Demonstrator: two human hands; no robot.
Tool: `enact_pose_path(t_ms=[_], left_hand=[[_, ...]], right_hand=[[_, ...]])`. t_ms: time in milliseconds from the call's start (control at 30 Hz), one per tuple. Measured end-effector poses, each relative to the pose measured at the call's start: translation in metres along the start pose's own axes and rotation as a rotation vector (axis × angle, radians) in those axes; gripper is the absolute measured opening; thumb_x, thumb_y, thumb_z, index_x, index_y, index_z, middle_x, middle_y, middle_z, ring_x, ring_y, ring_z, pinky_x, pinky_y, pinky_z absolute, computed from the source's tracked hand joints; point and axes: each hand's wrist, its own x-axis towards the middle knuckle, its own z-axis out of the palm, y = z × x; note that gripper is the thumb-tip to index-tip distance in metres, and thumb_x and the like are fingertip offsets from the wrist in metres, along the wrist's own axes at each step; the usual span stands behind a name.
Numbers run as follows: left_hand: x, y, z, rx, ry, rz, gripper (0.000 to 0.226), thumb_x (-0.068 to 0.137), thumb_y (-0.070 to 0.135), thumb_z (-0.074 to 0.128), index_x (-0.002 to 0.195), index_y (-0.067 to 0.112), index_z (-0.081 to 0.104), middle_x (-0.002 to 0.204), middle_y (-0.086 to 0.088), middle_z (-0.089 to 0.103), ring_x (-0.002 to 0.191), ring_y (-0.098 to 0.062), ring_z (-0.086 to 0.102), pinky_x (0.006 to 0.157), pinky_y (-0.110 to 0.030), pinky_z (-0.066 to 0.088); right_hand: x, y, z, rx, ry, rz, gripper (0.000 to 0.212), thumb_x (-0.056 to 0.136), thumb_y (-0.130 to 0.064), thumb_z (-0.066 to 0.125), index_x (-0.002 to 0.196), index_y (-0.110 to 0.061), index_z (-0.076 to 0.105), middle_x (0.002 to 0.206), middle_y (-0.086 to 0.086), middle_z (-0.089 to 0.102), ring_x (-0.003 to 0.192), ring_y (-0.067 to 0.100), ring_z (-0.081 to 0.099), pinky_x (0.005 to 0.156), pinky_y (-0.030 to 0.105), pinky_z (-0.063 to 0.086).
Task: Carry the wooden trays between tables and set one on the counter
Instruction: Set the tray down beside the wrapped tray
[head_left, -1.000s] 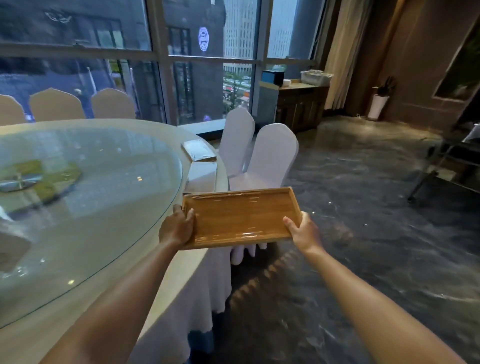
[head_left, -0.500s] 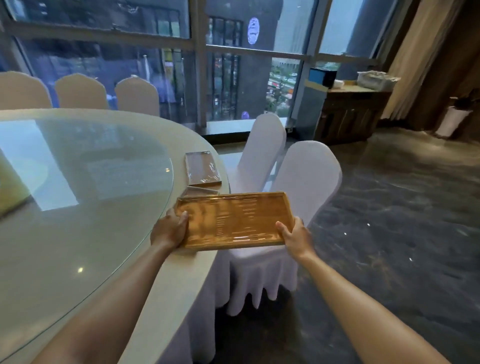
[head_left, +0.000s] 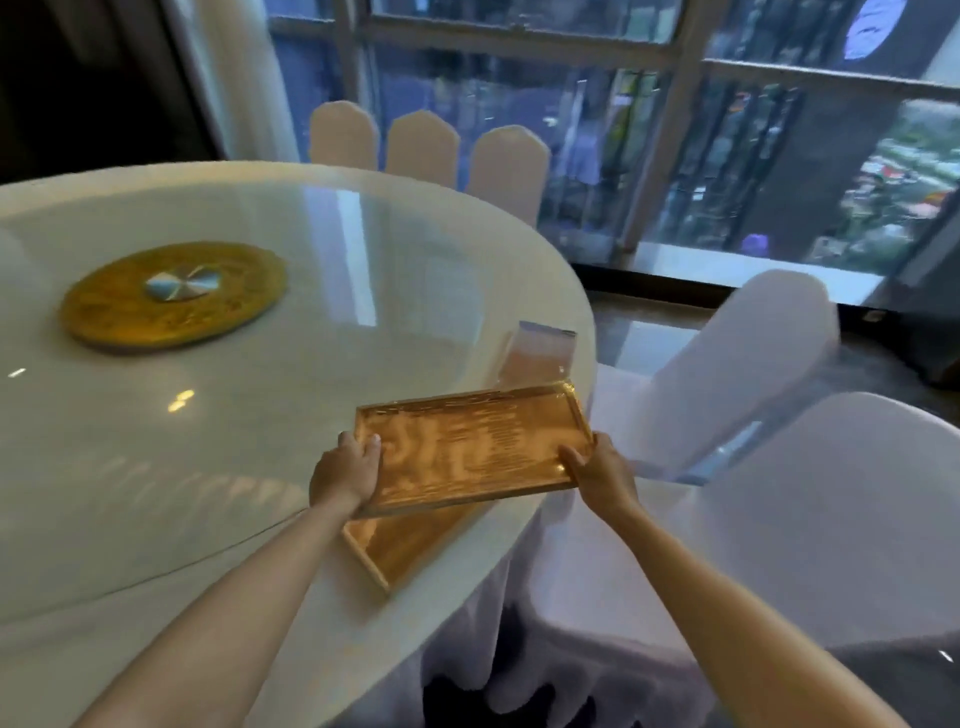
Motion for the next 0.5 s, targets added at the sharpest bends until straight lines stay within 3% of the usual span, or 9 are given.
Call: enact_pose_path(t_ms=[133, 267, 367, 433, 500], left_hand=[[-0.002, -0.008, 0.026, 0.009, 0.083, -0.228, 0.05, 0.098, 0.036, 0.032, 0.129, -0.001, 0.042, 0.124, -0.027, 0.059, 0.113, -0.042, 0.056, 0.089, -0.042, 0.046], [-0.018, -0.003, 0.05, 0.026, 0.146, -0.443, 0.049, 0.099, 0.037, 0.028, 0.127, 0.0, 0.043, 0.12, -0.024, 0.06, 0.108, -0.04, 0.059, 0.081, -0.041, 0.047], [-0.033, 0.0, 0.064, 0.075, 0.169, -0.537, 0.049, 0.099, 0.038, 0.025, 0.124, -0.001, 0.043, 0.115, -0.024, 0.062, 0.102, -0.04, 0.06, 0.069, -0.038, 0.042], [-0.042, 0.0, 0.07, 0.102, 0.167, -0.578, 0.05, 0.099, 0.038, 0.023, 0.124, -0.002, 0.042, 0.116, -0.025, 0.062, 0.104, -0.04, 0.06, 0.072, -0.039, 0.043], [-0.05, 0.0, 0.074, 0.095, 0.158, -0.613, 0.051, 0.099, 0.038, 0.022, 0.125, -0.002, 0.04, 0.118, -0.026, 0.061, 0.107, -0.04, 0.059, 0.08, -0.042, 0.046]], right_hand=[[0.072, 0.011, 0.021, -0.127, -0.202, -0.097, 0.061, 0.083, -0.06, 0.047, 0.113, -0.006, 0.054, 0.109, 0.013, 0.065, 0.1, 0.03, 0.061, 0.088, 0.042, 0.05], [0.114, 0.009, 0.028, -0.234, -0.39, -0.194, 0.039, 0.09, -0.041, 0.05, 0.106, -0.006, 0.052, 0.103, 0.011, 0.061, 0.095, 0.027, 0.059, 0.076, 0.033, 0.044], [0.133, 0.014, 0.033, -0.277, -0.519, -0.244, 0.051, 0.09, -0.042, 0.05, 0.119, 0.0, 0.047, 0.113, 0.016, 0.06, 0.105, 0.03, 0.058, 0.083, 0.037, 0.048], [0.142, 0.017, 0.038, -0.299, -0.617, -0.265, 0.055, 0.089, -0.044, 0.051, 0.123, 0.0, 0.045, 0.119, 0.015, 0.058, 0.109, 0.03, 0.058, 0.092, 0.04, 0.049], [0.147, 0.018, 0.043, -0.326, -0.675, -0.276, 0.057, 0.087, -0.045, 0.053, 0.123, -0.001, 0.046, 0.122, 0.014, 0.057, 0.108, 0.029, 0.058, 0.086, 0.036, 0.049]])
